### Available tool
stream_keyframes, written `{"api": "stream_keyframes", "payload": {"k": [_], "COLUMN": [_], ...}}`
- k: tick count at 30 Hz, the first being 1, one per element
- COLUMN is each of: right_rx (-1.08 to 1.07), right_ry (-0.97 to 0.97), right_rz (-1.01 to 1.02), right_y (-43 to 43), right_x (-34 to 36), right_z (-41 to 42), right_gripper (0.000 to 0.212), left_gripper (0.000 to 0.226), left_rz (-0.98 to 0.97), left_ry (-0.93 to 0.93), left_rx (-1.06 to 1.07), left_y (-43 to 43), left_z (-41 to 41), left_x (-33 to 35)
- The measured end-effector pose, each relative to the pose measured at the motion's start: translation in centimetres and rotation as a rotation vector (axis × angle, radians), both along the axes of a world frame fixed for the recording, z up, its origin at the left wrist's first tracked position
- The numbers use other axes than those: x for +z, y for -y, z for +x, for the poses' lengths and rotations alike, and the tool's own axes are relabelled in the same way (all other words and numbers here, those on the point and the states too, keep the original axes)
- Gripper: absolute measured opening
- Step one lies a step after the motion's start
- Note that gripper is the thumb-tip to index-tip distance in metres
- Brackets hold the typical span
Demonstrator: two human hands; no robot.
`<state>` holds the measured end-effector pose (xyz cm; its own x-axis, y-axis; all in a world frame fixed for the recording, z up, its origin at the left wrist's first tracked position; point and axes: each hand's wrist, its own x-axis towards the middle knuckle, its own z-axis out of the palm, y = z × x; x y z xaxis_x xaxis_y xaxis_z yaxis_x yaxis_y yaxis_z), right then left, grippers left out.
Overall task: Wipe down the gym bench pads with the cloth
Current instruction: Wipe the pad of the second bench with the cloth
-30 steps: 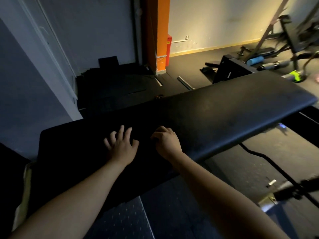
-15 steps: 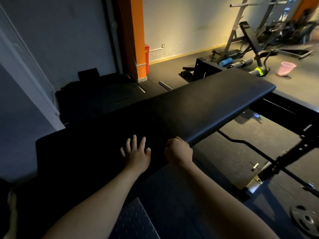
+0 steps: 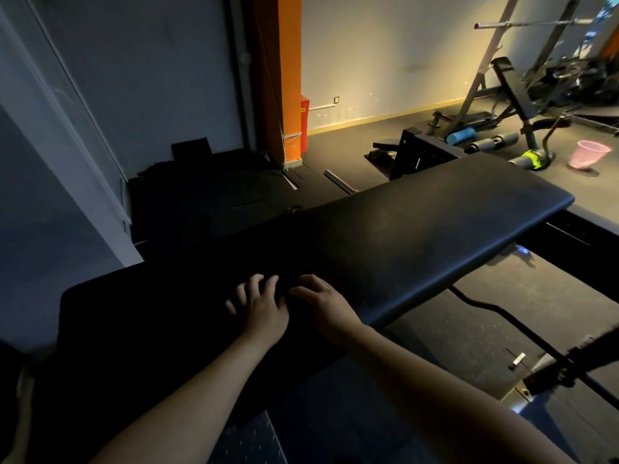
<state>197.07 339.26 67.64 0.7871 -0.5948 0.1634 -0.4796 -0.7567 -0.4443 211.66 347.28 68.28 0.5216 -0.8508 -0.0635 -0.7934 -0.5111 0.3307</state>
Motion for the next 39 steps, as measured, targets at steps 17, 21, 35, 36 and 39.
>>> {"api": "stream_keyframes", "payload": {"k": [17,21,35,36,39], "right_rx": [0.212,0.258,-0.063,-0.038,0.098], "right_ry": [0.083,-0.021,-0.052,-0.068,-0.068], "right_rz": [0.14,0.019,0.112,0.09,0.002], "right_y": [11.8,13.6,18.4,16.6,11.5], "right_x": [0.8,0.8,1.6,1.6,1.4], "right_z": [8.8,8.7,2.9,3.1,2.4], "right_gripper": [0.044,0.044,0.057,0.057,0.053], "left_gripper": [0.056,0.057,0.055,0.055,0.055], "left_rz": [0.104,0.117,0.012,0.004,-0.024], "left_ry": [0.119,0.091,0.035,0.052,0.069], "left_rx": [0.199,0.237,0.325,0.325,0.316], "left_y": [5.4,5.5,6.2,6.1,5.9], "left_z": [-0.2,-0.2,-1.1,-1.2,-1.4], "left_x": [-1.4,-1.2,-2.0,-2.0,-1.9]}}
